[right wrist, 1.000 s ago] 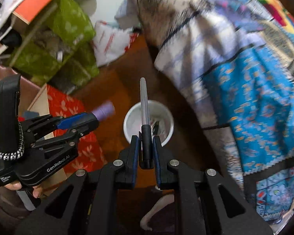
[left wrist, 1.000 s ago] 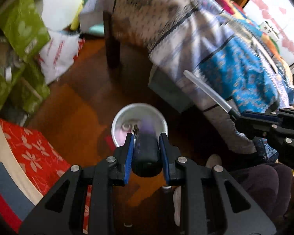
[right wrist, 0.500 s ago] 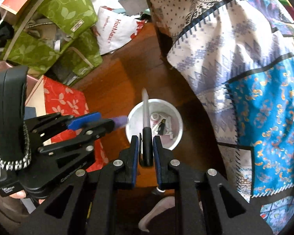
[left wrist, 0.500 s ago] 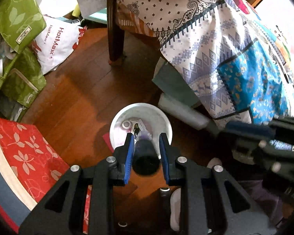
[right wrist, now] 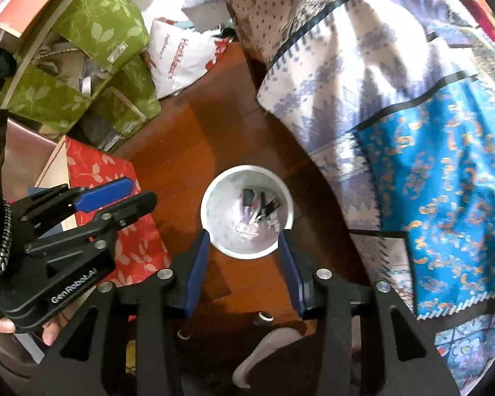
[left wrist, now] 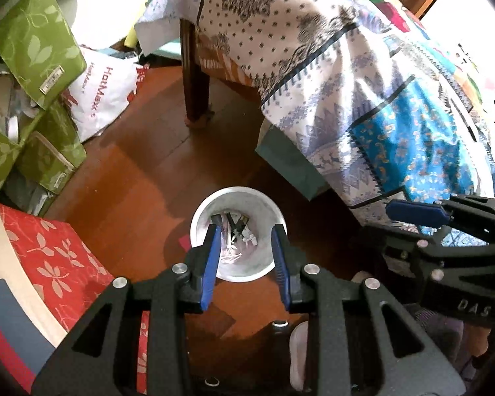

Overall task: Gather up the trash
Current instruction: 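Move both tools back up over the items on the bed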

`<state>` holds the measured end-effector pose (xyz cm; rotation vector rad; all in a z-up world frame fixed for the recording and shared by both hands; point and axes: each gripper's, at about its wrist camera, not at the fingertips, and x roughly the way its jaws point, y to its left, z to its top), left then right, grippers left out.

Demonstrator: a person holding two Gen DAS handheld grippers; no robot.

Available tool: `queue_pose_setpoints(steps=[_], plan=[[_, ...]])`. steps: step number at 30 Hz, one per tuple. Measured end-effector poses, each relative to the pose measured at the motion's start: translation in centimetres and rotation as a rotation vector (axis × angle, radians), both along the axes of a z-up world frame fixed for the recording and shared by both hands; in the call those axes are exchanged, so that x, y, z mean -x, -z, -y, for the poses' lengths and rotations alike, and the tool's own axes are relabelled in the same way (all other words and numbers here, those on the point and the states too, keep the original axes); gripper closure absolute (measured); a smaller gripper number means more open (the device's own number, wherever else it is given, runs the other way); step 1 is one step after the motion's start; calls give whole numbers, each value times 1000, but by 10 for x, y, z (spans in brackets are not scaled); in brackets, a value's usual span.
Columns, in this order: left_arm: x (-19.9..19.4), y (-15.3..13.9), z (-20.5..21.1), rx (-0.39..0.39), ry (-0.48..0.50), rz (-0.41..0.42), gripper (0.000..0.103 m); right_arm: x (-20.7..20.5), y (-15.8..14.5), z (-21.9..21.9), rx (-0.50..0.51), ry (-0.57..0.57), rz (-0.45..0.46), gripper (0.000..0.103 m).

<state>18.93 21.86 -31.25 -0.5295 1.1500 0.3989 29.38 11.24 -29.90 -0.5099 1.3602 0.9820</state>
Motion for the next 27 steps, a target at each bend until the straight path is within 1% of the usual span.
queue_pose_setpoints(steps=[3,5,10,15,16,20,21,23,27], plan=[[5,-20,8,-39,8,27,73,1,-17,11,-27,6,40,64],[8,-36,14,-69,12,51,73,3,-32,20,-48,14,84,64],[14,-80,33,-119,25,137,73,6,-75,47,-126,45,168,64],[19,-124,58,-172,53,226,73,12,-123,85,-226,100,258,64],[19,-136,67,-189,64,251,73,13,-133,95,-248,116,281,64],[18,-170,94,-230,103,316,73,14,-165,130,-311,173,365,64],[15,-178,103,-242,116,334,72,14,-173,140,-328,189,383,64],[12,-192,118,-260,138,363,67,15,-186,158,-352,220,418,64],[-1,-217,151,-293,189,415,64,10,-206,196,-378,291,508,62]])
